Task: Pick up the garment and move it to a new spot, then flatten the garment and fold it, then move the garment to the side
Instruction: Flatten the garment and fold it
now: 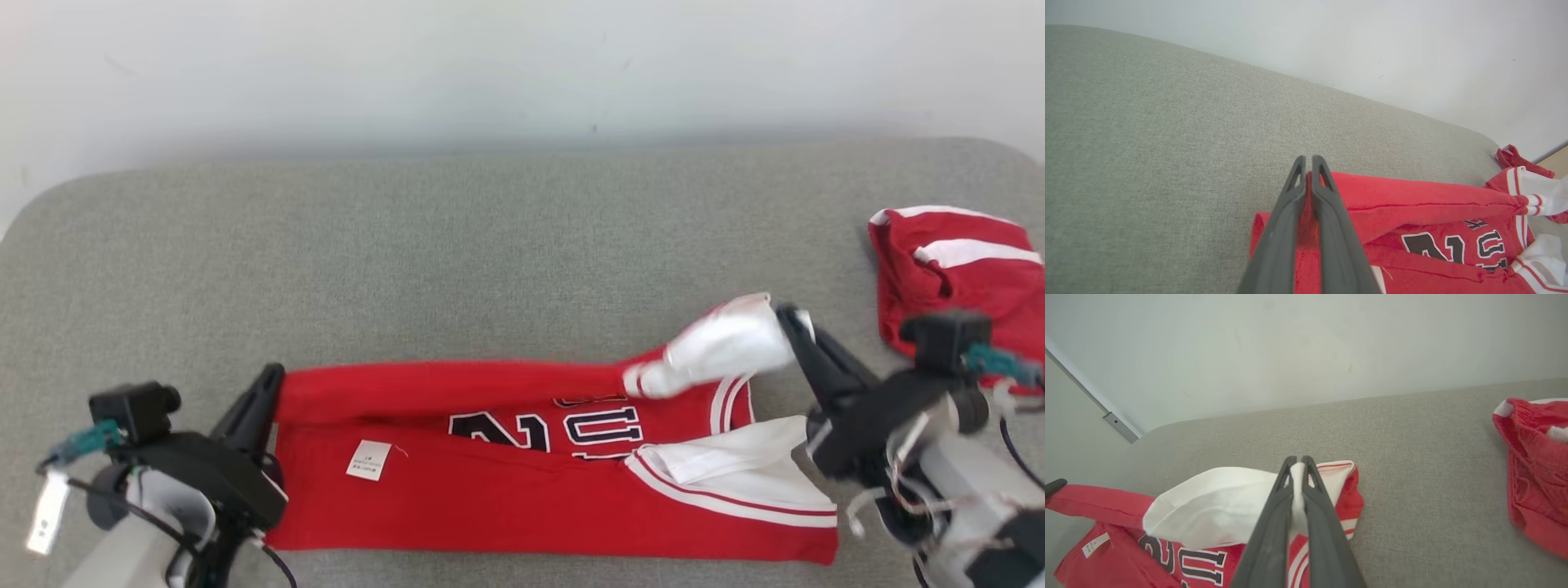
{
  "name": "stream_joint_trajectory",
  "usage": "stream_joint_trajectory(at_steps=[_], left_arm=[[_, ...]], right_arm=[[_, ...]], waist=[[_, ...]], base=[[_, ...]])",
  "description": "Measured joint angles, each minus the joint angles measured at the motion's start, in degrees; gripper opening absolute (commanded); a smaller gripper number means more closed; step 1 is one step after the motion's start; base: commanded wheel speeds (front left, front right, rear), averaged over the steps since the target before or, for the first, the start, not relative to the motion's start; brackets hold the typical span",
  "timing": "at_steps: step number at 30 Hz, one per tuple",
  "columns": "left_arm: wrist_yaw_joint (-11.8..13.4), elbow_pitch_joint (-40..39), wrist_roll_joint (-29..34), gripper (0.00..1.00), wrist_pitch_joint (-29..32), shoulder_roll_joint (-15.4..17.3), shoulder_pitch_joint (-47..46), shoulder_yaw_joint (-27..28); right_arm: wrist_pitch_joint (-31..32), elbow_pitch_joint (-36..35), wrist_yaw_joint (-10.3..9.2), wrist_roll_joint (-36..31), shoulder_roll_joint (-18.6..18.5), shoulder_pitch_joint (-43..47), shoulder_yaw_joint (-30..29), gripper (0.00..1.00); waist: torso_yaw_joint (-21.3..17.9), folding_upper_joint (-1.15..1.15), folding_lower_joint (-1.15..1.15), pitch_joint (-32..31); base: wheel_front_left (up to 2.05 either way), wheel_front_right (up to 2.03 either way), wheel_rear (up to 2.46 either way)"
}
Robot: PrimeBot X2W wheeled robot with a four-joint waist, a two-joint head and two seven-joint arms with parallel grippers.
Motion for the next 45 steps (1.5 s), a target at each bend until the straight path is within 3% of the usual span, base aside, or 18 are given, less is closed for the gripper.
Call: stream_joint_trajectory(at_steps=[11, 20, 23, 24, 25, 26, 27, 28, 35, 45], left_arm=[[0.04, -2.11, 1.66, 0.0, -0.85, -0.4, 4.03, -2.42], [2.35, 0.18, 6.1, 0.0, -1.26, 0.0, 4.53, -4.94], [2.72, 1.11, 6.36, 0.0, -1.33, -0.63, 4.51, -5.2], [2.92, 1.46, 6.5, 0.13, -1.33, -0.81, 4.52, -5.31], [3.07, 1.78, 6.48, 0.32, -1.34, -1.05, 4.52, -5.19], [3.07, 2.07, 6.48, 0.32, -1.34, -1.32, 4.52, -5.15], [3.21, 2.23, 6.48, 0.82, -1.37, -1.59, 4.54, -5.1], [3.57, 2.41, 6.44, 1.0, -1.7, -1.88, 4.53, -4.92], [5.95, 2.26, 6.36, 1.0, -2.43, -2.22, 4.63, -2.9], [12.67, -5.56, 11.0, 1.0, -2.88, -1.92, 9.29, 0.22]], right_arm=[[1.15, -8.05, 0.0, 2.25, -4.77, 10.53, 3.76, 0.0], [4.41, -7.36, -0.18, 0.03, -6.06, 11.65, 6.11, 0.0], [5.19, -7.27, -1.15, -0.27, -5.97, 11.59, 6.38, 0.0], [5.64, -7.26, -1.18, -0.33, -5.98, 11.59, 6.58, 0.32], [5.61, -7.25, -1.31, -0.35, -5.97, 11.59, 6.64, 0.75], [5.61, -7.25, -1.47, -0.34, -5.97, 11.59, 6.53, 0.75], [5.61, -7.26, -1.6, -0.27, -5.97, 11.58, 6.27, 1.0], [5.6, -7.28, -1.6, -0.2, -5.98, 11.58, 6.04, 1.0], [3.83, -8.99, -2.25, 2.4, -6.41, 11.9, 2.36, 1.0], [3.2, -8.68, -7.94, 2.48, -7.77, 13.79, 0.56, 1.0]], waist=[[-0.06, 0.0, 0.01, -1.16], [0.14, 0.0, 0.02, -0.56], [0.22, 0.0, 0.02, -0.57], [0.2, 0.0, 0.02, -0.64], [0.18, 0.0, 0.02, -0.68], [0.18, 0.0, 0.01, -0.76], [0.16, 0.0, 0.02, -0.85], [0.12, 0.0, 0.02, -0.96], [-0.13, 0.0, 0.01, -2.23], [0.22, 0.01, 0.01, -4.2]], base=[[0.0, 0.0, 0.0], [0.0, 0.0, 0.0], [0.0, 0.0, 0.0], [0.0, 0.0, 0.0], [0.0, 0.0, 0.0], [0.0, 0.0, 0.0], [0.0, 0.0, 0.0], [0.0, 0.0, 0.0], [0.0, 0.0, 0.0], [0.0, 0.0, 0.0]])
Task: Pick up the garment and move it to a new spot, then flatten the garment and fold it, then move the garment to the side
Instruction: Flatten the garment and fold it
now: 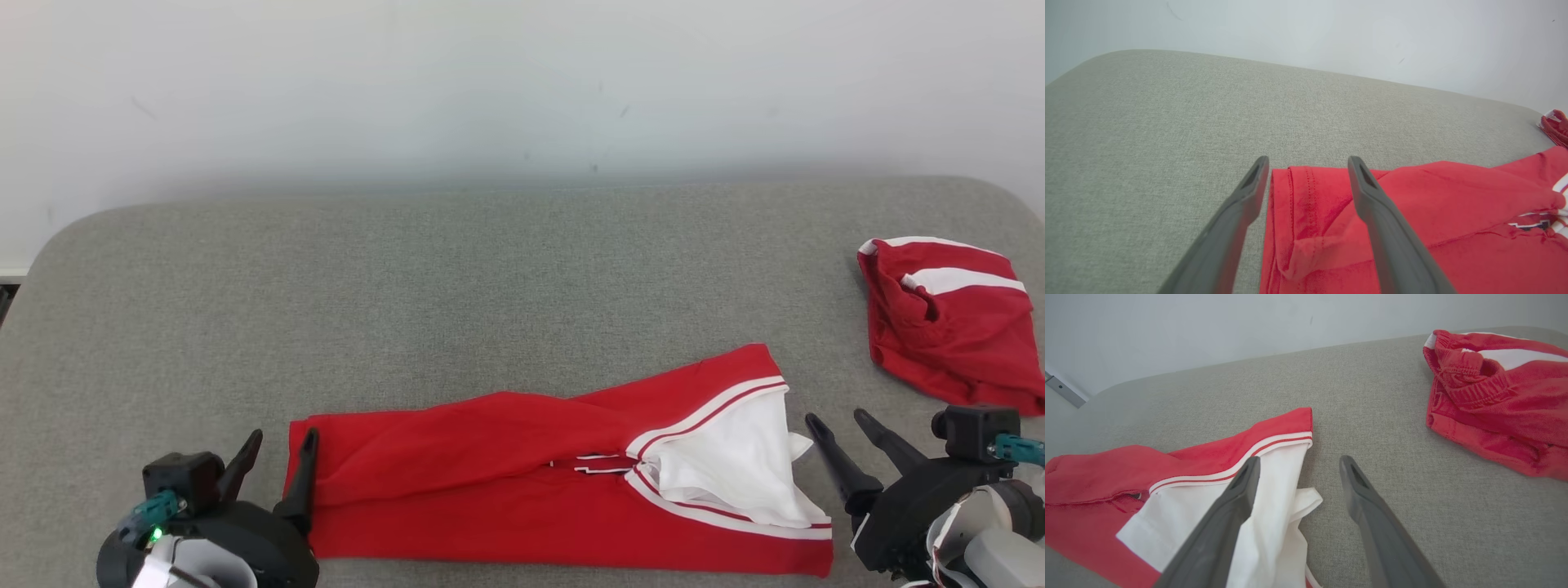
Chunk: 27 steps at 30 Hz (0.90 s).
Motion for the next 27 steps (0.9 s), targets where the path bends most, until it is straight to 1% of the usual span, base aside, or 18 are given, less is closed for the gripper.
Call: stream_joint_trajectory(at_steps=[3, 6, 8, 11, 18, 22, 27], left_arm=[[1.03, -3.23, 2.09, 1.0, 0.0, 0.81, 2.33, 1.08], [1.53, -5.69, 4.16, 1.0, -0.01, 1.53, 3.98, 2.18], [1.99, -7.72, 5.66, 1.0, -0.08, 1.58, 5.13, 3.27], [2.01, -10.18, 6.84, 1.0, -0.09, 1.41, 6.63, 4.63], [2.02, -14.07, 9.83, 1.0, -0.15, 1.16, 9.33, 8.04], [2.02, -14.89, 11.47, 1.0, -0.15, 0.0, 9.51, 10.7], [2.02, -16.27, 13.83, 1.0, -0.15, -0.85, 10.57, 12.43]], right_arm=[[1.87, 0.67, -1.32, 0.0, 0.26, -0.02, 0.45, 1.0], [3.47, 1.24, -2.26, 0.01, 0.45, -0.16, 1.01, 1.0], [4.68, 1.98, -2.35, 0.07, 0.76, -1.05, 1.43, 1.0], [6.57, 3.45, -3.22, 0.34, 0.89, -2.22, 1.83, 1.0], [11.39, 6.9, -3.26, 1.03, 2.2, -5.43, 2.91, 1.0], [14.67, 9.43, -3.26, 1.68, 3.07, -7.12, 3.89, 1.0], [17.45, 11.4, -3.1, 2.16, 3.96, -7.4, 4.88, 1.0]], waist=[[0.39, 0.0, 0.0, -0.25], [0.77, 0.0, 0.0, -0.31], [1.07, 0.01, 0.0, -0.31], [1.7, 0.0, 0.0, -0.25], [3.35, 0.0, 0.0, 0.39], [4.29, 0.0, 0.0, 0.93], [5.15, 0.0, 0.01, 1.54]], base=[[0.0, 0.0, 0.0], [0.0, 0.0, 0.0], [0.0, 0.0, 0.0], [0.0, 0.0, 0.0], [0.0, 0.0, 0.0], [0.0, 0.0, 0.0], [0.0, 0.0, 0.0]])
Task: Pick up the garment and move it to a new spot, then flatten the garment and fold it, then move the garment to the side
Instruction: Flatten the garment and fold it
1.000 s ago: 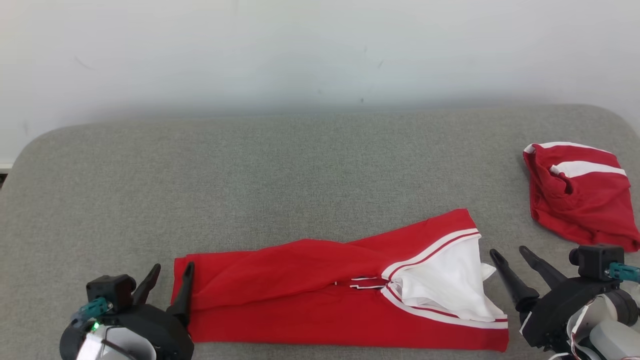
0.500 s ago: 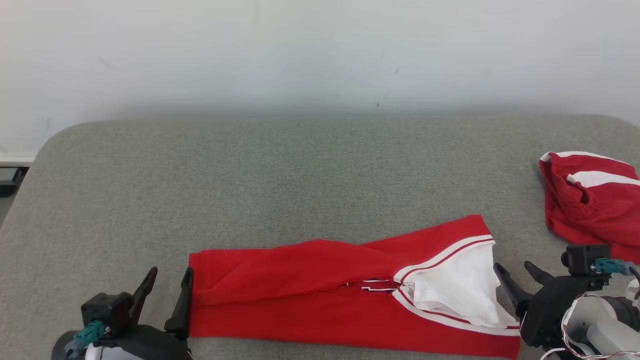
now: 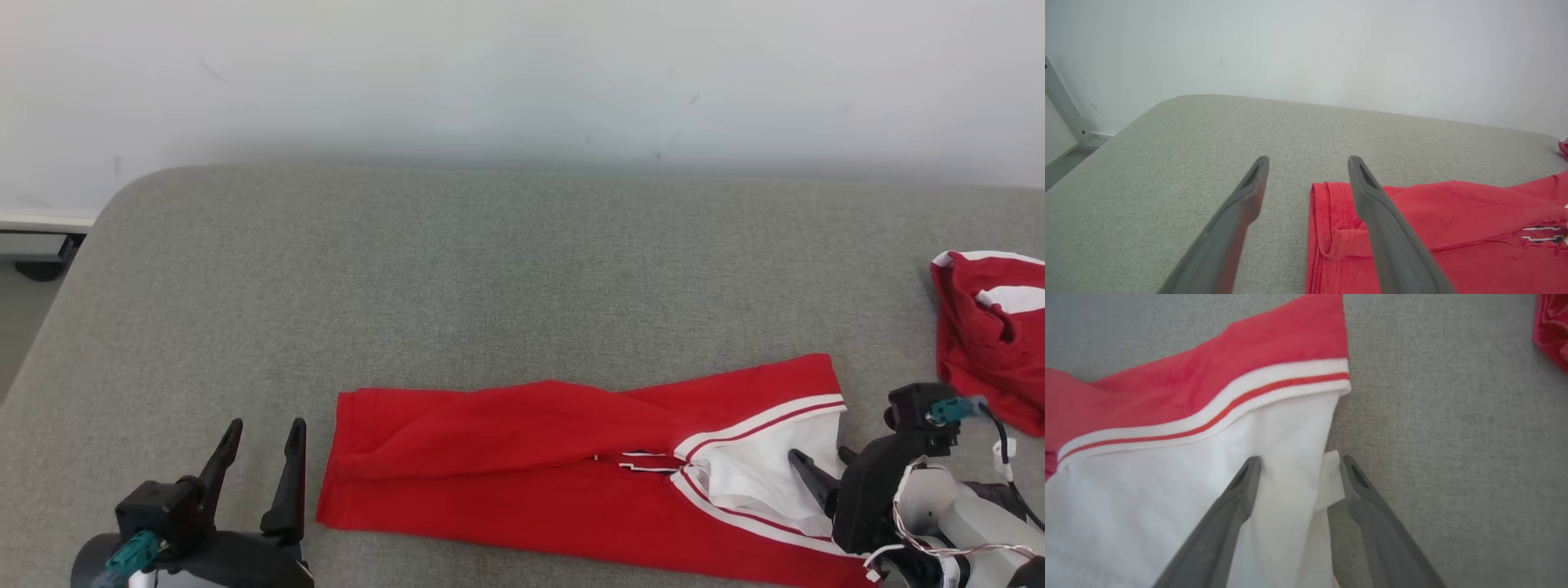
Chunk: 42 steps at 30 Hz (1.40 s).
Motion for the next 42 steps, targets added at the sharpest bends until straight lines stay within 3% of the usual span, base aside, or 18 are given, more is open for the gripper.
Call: stream_joint_trajectory(at_steps=[8, 9, 10, 11, 20, 26, 30, 37, 42], left_arm=[[0.0, -1.2, 2.9, 1.0, 0.0, -1.37, 1.41, 2.82], [0.01, -1.47, 3.07, 1.0, 0.0, -1.49, 1.46, 3.09], [0.0, -1.75, 3.3, 1.0, 0.0, -1.67, 1.53, 3.36], [0.0, -1.98, 3.57, 1.0, -0.01, -1.89, 1.74, 3.69], [0.01, -2.41, 5.08, 1.0, -0.01, -3.16, 3.77, 5.97], [0.01, -3.08, 6.62, 1.0, -0.01, -3.66, 3.78, 6.32], [0.01, -3.3, 7.01, 1.0, -0.01, -3.86, 4.55, 6.95], [0.01, -3.16, 7.16, 1.0, -0.01, -4.65, 4.77, 7.34], [0.01, -2.67, 7.23, 1.0, -0.01, -4.97, 4.85, 7.59]], right_arm=[[4.59, 1.78, 1.99, 0.45, 1.63, -2.95, 1.76, 1.0], [5.04, 2.02, 2.35, 0.77, 1.63, -3.09, 1.79, 0.62], [5.17, 2.29, 2.7, 0.81, 1.59, -3.14, 1.79, 0.18], [5.41, 2.45, 3.07, 0.82, 1.54, -3.15, 1.79, 0.0], [7.1, 4.44, 4.86, 0.92, 1.24, -4.92, 2.01, 0.0], [6.26, 5.6, 4.85, 0.05, -3.58, -6.2, 0.63, 0.0], [5.99, 5.13, 5.91, 0.99, -3.93, -6.77, -0.8, 0.0], [7.67, -0.75, 9.76, 8.78, -1.98, -6.61, -3.46, 0.0], [11.45, -6.73, 10.45, 14.47, -1.51, -6.57, -4.56, 0.0]], waist=[[0.98, 0.0, 0.0, 1.05], [0.98, 0.0, 0.0, 1.08], [0.98, 0.0, 0.0, 1.1], [0.96, 0.0, 0.0, 1.12], [-0.21, 0.01, 0.0, 0.89], [-0.9, 0.0, 0.0, 0.8], [-1.46, 0.0, 0.0, 0.71], [-2.38, 0.0, 0.0, 0.26], [-2.92, 0.0, 0.0, -0.42]], base=[[0.0, 0.0, 0.0], [0.0, 0.0, 0.0], [0.0, 0.0, 0.0], [0.0, 0.0, 0.0], [0.0, 0.0, 0.0], [0.0, 0.0, 0.0], [0.0, 0.0, 0.0], [0.0, 0.0, 0.0], [0.0, 0.0, 0.0]])
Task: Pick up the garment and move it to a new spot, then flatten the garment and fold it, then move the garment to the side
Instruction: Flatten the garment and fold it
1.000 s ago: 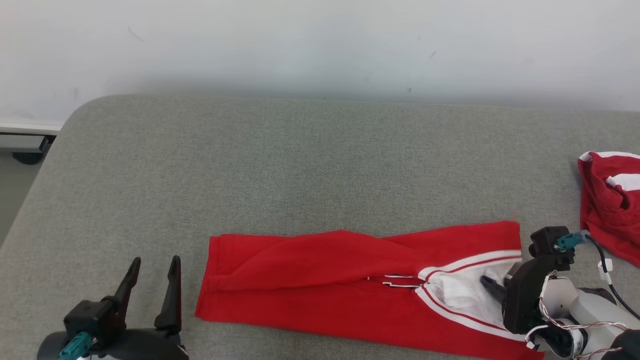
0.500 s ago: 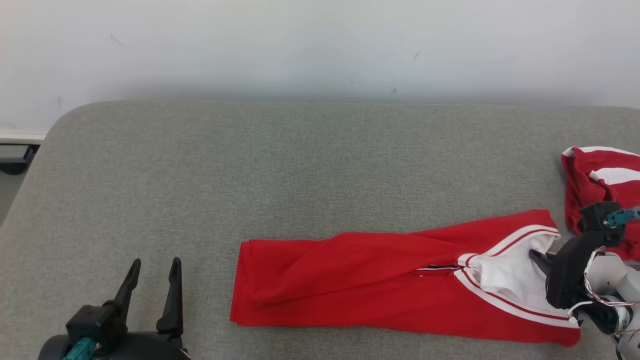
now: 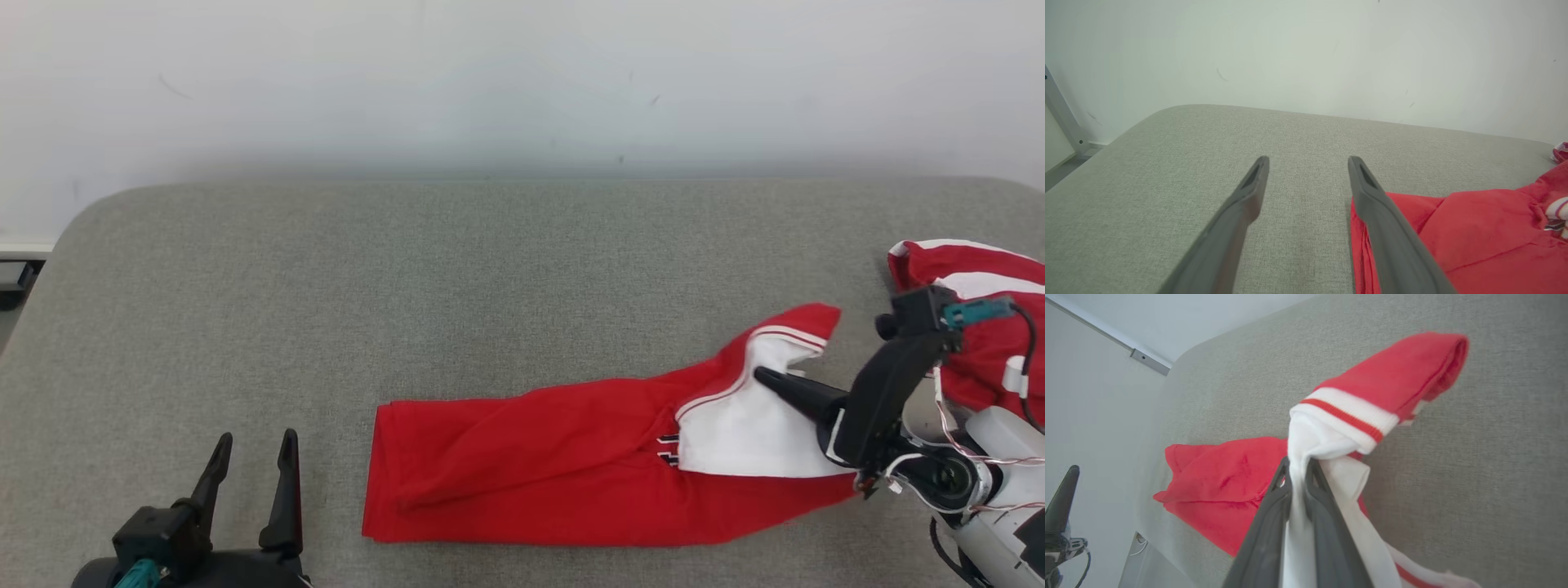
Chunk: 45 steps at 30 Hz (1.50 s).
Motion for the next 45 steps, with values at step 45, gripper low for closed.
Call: stream_joint_trajectory(at_steps=[45], left_arm=[[-1.14, 4.82, 0.54, 1.0, 0.0, -6.69, -3.66, -2.88]], right_arm=[[2.68, 0.19, -13.16, 2.29, 19.47, -6.25, 5.08, 0.0]], waist=[[11.33, 0.0, 0.0, 0.71]], base=[[0.0, 0.0, 0.0]])
